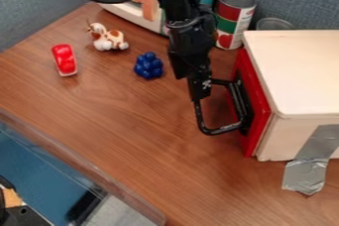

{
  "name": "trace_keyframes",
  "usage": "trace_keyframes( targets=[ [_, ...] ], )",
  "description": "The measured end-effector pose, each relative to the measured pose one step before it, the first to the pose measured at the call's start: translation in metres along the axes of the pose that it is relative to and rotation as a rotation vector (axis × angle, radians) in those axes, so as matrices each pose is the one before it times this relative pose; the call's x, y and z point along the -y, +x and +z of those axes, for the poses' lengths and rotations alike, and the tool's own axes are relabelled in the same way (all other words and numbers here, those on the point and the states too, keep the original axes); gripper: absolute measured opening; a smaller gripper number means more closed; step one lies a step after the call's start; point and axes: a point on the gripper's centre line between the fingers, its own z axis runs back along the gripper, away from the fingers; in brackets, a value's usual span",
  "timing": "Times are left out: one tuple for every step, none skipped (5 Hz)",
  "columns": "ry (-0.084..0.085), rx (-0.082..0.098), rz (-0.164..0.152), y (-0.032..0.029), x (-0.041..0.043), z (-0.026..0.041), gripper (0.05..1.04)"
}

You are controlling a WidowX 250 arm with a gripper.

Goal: Closed the drawer

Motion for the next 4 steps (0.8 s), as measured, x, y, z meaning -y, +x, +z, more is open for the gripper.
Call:
trace_keyframes(
  targets=[
    [0.0046, -0.0036, 0.0044, -0.00087, -0.00014, -0.00059, 1.000],
    [0.0060, -0.0199, -0.0034, -0.00569, 0.00215, -0.00304, 1.000],
    [-0.0126, -0.0447, -0.0350, -0.01046, 0.00331, 0.01301, 1.000],
    [0.0538, 0.0000, 0.0114, -0.01855, -0.00671, 0.03034, 1.000]
  ],
)
